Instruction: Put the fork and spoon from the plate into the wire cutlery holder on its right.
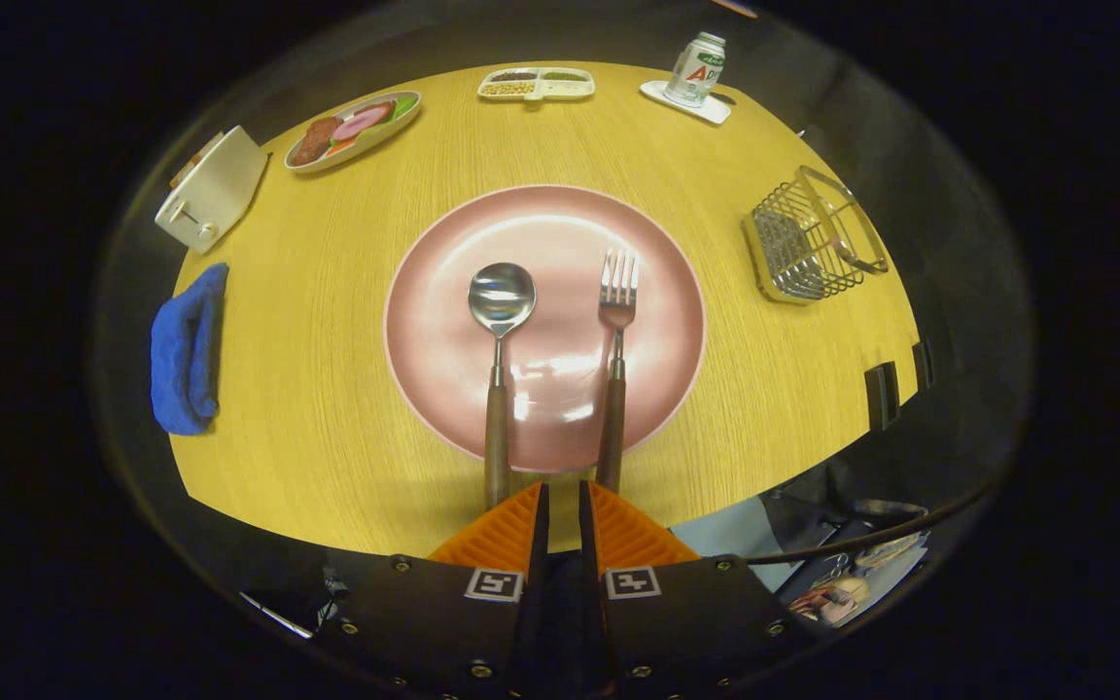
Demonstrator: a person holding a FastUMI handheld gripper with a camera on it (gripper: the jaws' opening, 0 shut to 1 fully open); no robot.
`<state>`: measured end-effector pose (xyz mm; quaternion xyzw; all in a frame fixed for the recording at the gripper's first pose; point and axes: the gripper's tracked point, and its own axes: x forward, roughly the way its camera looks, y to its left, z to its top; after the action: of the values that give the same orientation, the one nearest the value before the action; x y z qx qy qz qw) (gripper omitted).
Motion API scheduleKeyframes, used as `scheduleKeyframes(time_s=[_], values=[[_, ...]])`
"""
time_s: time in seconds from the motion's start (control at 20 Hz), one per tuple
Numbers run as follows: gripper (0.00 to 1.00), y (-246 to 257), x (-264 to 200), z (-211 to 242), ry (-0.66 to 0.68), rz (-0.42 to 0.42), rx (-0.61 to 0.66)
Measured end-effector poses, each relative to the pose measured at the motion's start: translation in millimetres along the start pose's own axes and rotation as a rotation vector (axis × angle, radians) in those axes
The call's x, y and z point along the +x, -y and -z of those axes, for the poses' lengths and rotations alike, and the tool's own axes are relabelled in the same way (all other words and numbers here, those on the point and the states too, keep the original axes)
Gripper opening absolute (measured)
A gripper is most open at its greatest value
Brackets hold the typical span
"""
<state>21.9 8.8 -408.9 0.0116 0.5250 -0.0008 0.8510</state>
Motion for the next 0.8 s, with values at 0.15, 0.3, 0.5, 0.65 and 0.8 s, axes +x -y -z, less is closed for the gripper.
scheduleKeyframes(time_s=[0.15,0.3,0.5,0.65,0.8], values=[[0.17,5,6,5,-0.034,0.037,-0.031],[0.17,1,4,2,-0.022,0.019,-0.031],[0.17,10,-11,-11,0.008,0.062,-0.062],[0.17,19,-12,-14,-0.002,0.089,-0.08],[0.17,21,-5,-13,-0.02,0.069,-0.05]])
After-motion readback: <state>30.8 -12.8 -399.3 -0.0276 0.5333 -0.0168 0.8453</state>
